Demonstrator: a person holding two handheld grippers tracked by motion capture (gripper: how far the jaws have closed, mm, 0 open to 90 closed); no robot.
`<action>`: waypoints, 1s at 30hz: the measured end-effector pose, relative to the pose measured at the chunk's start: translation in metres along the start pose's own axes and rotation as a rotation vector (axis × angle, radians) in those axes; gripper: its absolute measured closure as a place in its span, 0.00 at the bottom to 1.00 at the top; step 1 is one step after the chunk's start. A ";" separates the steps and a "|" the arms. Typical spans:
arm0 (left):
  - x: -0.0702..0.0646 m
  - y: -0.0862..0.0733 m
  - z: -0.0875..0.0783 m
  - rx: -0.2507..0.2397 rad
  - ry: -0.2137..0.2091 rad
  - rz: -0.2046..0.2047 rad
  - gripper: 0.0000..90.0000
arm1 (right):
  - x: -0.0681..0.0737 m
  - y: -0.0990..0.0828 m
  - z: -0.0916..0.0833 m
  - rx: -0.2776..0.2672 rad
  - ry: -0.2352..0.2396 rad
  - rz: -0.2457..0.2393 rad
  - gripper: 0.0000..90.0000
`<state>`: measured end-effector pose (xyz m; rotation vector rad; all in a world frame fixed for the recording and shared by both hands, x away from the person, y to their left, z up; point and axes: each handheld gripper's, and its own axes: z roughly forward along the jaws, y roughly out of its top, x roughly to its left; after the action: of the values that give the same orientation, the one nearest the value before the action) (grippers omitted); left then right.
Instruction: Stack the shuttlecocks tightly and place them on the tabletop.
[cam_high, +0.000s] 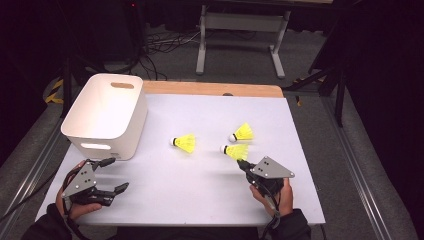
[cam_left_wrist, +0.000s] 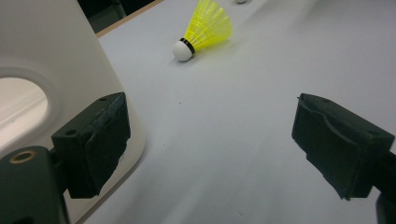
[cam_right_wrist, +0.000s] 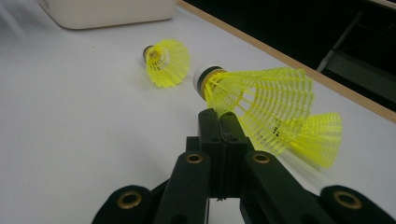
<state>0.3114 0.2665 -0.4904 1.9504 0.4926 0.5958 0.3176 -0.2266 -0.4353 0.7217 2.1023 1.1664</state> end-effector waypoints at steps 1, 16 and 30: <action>0.000 0.000 0.000 0.002 0.000 0.001 0.14 | -0.001 0.002 0.003 0.001 0.007 0.000 1.00; 0.000 0.000 -0.001 0.001 -0.007 0.002 0.14 | -0.004 0.022 0.053 0.030 0.093 -0.019 1.00; -0.001 0.000 -0.001 -0.004 -0.015 0.004 0.14 | 0.002 0.028 0.085 0.070 0.155 -0.011 1.00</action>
<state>0.3103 0.2667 -0.4901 1.9514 0.4782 0.5831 0.3834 -0.1668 -0.4470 0.6690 2.2825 1.1813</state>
